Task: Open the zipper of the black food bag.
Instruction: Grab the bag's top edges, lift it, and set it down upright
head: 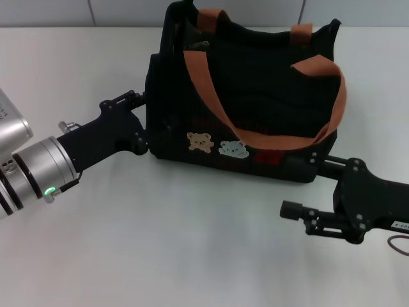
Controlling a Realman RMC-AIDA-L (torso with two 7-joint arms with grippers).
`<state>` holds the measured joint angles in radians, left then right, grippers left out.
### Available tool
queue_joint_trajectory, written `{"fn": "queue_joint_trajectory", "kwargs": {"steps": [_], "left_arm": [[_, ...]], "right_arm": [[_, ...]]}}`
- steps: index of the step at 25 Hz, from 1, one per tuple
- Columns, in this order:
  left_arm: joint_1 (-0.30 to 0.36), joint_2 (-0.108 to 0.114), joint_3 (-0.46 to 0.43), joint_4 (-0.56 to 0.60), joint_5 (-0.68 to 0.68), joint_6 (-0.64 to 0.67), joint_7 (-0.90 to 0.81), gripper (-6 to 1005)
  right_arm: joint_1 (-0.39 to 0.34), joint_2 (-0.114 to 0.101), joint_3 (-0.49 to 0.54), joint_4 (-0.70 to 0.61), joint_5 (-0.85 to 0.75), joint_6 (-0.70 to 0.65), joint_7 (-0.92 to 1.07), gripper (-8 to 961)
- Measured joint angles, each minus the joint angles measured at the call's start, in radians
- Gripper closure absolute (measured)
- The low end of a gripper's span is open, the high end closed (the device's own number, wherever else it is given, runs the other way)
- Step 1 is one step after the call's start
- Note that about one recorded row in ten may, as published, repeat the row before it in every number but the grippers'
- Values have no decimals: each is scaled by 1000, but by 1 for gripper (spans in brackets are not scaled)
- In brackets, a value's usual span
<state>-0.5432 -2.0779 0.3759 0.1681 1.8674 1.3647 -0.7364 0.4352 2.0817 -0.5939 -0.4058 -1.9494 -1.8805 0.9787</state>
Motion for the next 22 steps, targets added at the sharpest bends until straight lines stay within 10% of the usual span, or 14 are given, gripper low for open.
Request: {"fn": "queue_joint_trajectory", "kwargs": {"steps": [4,13,22], "left_arm": [[8,0,-9,-4,-18,3,3,247],[9,1,-9,-23,-22,16,29,699],[20,3,-11,-24,-23,44,29,789]], "right_arm": [[-3,-1,39,5,1,2,1,226],[-11,2,260,49,1,27,-21,226],[-27,2,307,73,1,68,-92,226]]}}
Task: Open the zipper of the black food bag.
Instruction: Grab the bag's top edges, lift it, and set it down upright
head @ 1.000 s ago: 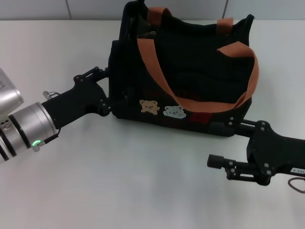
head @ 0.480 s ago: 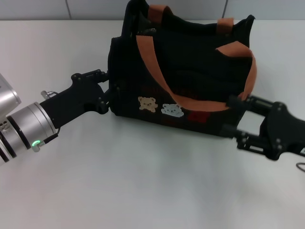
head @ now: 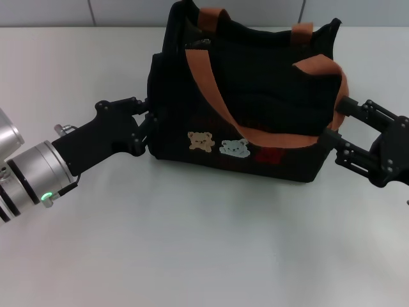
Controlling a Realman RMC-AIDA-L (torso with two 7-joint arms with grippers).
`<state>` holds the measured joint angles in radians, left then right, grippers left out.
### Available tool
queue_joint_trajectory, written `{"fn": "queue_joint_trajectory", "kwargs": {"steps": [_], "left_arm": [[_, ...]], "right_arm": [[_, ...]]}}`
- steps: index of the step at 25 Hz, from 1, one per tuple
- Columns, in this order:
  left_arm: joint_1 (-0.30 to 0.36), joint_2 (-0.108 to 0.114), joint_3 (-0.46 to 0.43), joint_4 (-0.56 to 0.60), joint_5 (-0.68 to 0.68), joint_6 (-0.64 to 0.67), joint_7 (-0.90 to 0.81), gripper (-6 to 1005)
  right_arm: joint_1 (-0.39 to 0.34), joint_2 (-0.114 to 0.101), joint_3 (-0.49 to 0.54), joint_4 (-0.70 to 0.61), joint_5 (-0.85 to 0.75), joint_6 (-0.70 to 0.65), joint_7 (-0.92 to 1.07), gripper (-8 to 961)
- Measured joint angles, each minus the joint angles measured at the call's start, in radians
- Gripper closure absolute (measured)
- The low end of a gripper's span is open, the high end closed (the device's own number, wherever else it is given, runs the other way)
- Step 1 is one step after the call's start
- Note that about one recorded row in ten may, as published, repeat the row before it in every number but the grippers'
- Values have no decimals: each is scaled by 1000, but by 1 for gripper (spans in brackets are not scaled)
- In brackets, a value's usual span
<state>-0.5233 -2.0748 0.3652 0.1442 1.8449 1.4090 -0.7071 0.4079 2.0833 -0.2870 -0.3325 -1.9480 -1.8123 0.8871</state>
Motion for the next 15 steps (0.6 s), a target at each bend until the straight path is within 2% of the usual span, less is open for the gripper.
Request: {"fn": "queue_joint_trajectory", "kwargs": {"steps": [6,15], "left_arm": [[2,0,-5,0,-1,8,0,824],[9,-2,-5,0,-1,29,22,875]], "right_arm": [[1,0,36,23,1,25,-10,226],[9,0,37,37,2,62,-11,226]]}}
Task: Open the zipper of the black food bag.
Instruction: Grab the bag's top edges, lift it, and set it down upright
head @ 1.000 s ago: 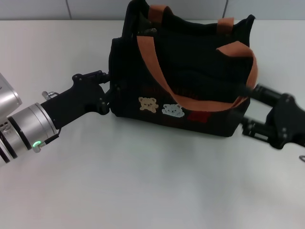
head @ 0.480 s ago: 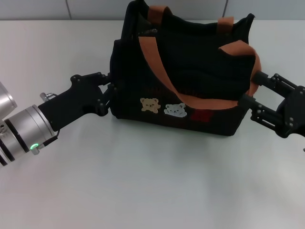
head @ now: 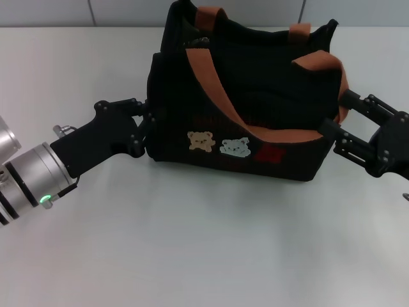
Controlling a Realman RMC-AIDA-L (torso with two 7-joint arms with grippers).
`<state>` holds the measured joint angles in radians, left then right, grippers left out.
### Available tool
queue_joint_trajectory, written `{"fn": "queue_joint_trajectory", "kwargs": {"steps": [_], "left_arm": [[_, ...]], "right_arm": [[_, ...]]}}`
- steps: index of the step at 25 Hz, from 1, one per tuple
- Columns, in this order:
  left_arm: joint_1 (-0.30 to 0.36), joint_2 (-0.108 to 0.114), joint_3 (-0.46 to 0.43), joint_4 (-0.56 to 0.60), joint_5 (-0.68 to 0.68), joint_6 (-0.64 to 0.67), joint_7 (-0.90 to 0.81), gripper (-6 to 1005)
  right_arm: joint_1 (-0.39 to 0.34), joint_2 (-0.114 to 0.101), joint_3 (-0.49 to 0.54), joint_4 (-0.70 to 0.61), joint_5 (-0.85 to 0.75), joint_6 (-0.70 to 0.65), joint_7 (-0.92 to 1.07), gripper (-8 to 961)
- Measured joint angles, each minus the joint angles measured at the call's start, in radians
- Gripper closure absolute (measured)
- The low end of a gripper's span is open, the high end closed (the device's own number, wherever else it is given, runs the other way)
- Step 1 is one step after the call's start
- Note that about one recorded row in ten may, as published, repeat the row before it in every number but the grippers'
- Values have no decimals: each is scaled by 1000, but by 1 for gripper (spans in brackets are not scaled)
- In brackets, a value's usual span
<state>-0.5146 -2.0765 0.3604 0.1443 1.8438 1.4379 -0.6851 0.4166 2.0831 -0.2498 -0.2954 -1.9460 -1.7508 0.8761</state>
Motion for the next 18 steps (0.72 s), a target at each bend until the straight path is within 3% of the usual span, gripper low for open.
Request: {"fn": "queue_joint_trajectory", "kwargs": {"steps": [18], "left_arm": [[1,1,-2,0,0,4,3,889]], "right_arm": [[6,0,1,2,0,24,0,226]]}}
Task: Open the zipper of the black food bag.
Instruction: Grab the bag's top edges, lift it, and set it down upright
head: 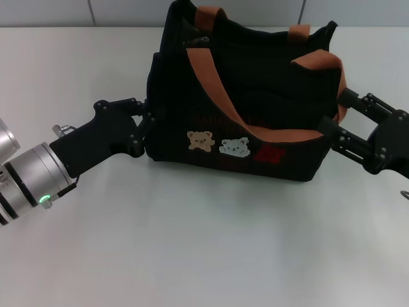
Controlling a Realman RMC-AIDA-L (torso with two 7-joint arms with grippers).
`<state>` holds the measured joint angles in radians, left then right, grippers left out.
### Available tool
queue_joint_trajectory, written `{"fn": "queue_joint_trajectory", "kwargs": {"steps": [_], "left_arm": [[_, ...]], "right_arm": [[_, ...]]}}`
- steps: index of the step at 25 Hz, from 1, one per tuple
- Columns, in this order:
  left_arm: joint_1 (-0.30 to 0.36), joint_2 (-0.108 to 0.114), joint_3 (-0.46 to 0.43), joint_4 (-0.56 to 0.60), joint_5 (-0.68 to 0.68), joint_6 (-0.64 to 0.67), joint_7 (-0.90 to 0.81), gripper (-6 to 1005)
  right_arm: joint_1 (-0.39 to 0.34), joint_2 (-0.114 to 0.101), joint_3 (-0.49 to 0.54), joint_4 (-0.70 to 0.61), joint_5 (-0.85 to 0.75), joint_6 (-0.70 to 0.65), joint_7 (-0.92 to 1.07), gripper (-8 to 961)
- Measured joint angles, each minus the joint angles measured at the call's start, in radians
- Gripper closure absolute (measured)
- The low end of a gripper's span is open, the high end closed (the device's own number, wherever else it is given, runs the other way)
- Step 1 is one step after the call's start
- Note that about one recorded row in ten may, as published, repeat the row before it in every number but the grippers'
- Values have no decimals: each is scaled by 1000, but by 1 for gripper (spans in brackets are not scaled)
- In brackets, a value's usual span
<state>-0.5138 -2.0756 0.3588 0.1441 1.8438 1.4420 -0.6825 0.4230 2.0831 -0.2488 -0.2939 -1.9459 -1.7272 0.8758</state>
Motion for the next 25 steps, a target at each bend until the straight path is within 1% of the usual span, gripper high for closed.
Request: {"fn": "queue_joint_trajectory", "kwargs": {"steps": [7,10,13,15,16,17,20,24,25], "left_arm": [[1,1,-1,2,0,0,6,888],[15,5,-4,20,-7,13,20,888],[37,8,-21,65,-11,53,15,892],[61,11,-51,113,-22,94,3,893],[61,11,-51,113,-22,94,3,894],[66,11,-63,140,-24,106,-11,894],[67,12,-66,150,-24,109,-17,895],[68,14,-69,225,-31,131,-42,896],[68,14,-69,225,-31,131,-42,896]], "right_arm": [[3,0,0,4,11,10,0,226],[2,0,0,7,22,15,0,226],[-2,-1,1,7,29,15,0,226],[-4,-1,2,7,43,15,0,227],[-4,-1,2,7,43,15,0,227],[-3,-1,2,7,49,15,0,227],[-2,-1,2,7,49,15,0,227],[2,-2,2,7,50,15,0,227],[3,-2,2,8,50,15,0,227]]}}
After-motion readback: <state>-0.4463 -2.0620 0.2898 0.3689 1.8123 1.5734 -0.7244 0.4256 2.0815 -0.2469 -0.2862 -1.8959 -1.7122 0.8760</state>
